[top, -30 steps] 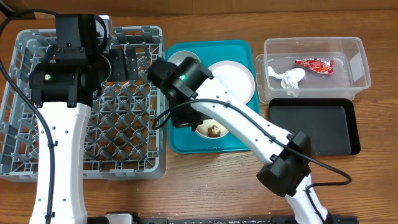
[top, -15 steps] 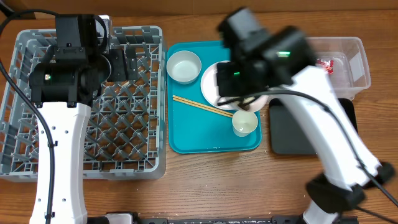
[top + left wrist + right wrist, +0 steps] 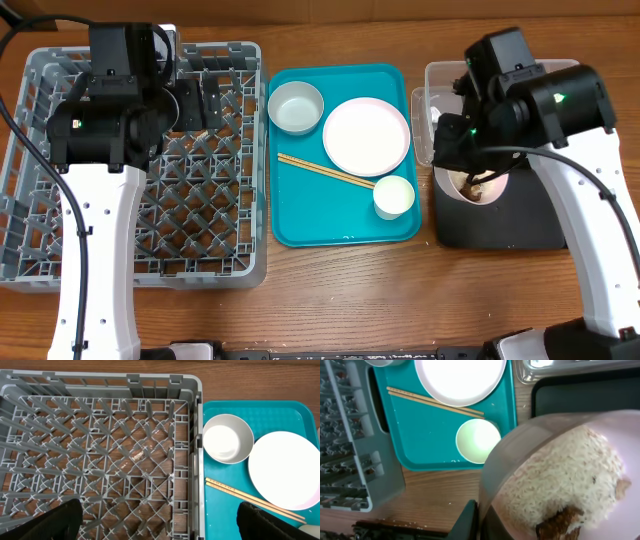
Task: Sort waste into correct bins and load items into the dishwasher
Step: 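Lift the pink rice bowl with the right gripper over the black tray, then tilt the bowl with the right gripper to dump rice onto the black tray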
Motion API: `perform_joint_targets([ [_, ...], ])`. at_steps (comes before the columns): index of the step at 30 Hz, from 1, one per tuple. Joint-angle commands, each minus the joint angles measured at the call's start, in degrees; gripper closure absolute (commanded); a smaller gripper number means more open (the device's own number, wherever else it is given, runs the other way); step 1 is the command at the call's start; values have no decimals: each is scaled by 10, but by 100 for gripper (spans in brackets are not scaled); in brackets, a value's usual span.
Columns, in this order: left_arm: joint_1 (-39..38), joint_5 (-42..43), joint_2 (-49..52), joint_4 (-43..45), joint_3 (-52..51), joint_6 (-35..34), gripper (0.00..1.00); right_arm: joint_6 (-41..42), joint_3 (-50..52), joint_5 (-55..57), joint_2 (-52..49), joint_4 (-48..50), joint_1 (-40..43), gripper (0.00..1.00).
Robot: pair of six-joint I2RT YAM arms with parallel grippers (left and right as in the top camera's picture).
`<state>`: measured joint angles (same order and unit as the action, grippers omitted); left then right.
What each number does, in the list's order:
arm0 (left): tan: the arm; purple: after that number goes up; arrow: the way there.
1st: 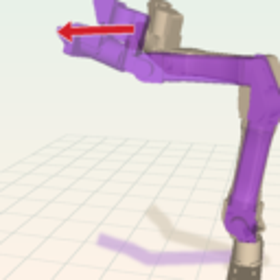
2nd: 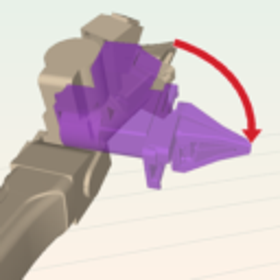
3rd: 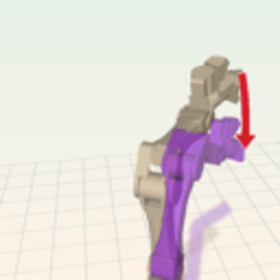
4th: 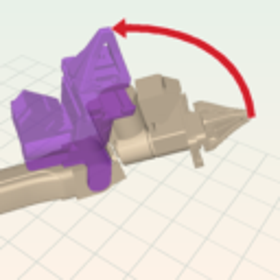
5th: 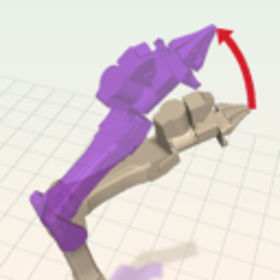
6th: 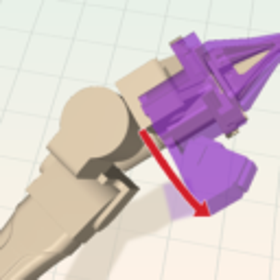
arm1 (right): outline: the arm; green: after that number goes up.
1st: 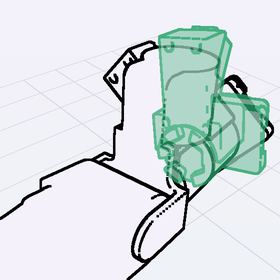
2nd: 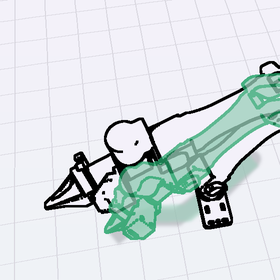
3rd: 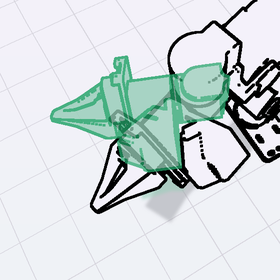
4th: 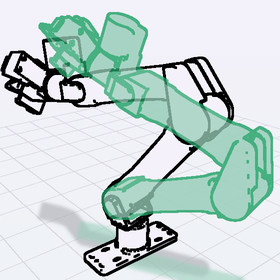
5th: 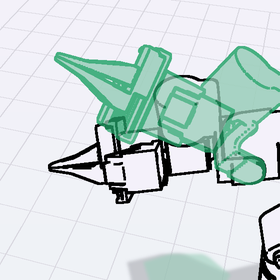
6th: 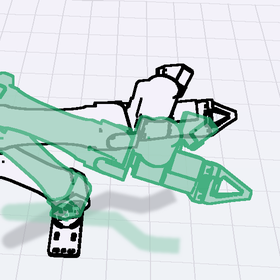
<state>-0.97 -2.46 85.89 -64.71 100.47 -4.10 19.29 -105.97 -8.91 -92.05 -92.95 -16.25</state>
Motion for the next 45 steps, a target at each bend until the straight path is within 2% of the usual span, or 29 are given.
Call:
perform_joint_targets([
  [1,3,-5,1,2,14,7,0,-44,48,-32,22,25,26,96],
  [7,3,-5,1,2,14,7,0,-139,121,-151,23,78,77,96],
  [11,3,-5,1,2,14,7,0,-182,166,-190,24,94,126,96],
  [18,3,-5,1,2,14,7,0,-343,264,-379,27,114,261,96],
  [21,3,-5,1,2,14,7,0,-377,321,-426,27,147,315,96],
  [25,3,-5,1,2,14,7,0,-378,406,-497,27,233,377,96],
  [32,3,-5,1,2,14,7,0,-378,487,-605,26,319,421,96],
  [39,3,-6,1,2,14,7,0,-371,504,-677,26,333,459,96],
  [45,3,-5,1,2,14,7,0,-307,504,-714,26,338,502,96],
])
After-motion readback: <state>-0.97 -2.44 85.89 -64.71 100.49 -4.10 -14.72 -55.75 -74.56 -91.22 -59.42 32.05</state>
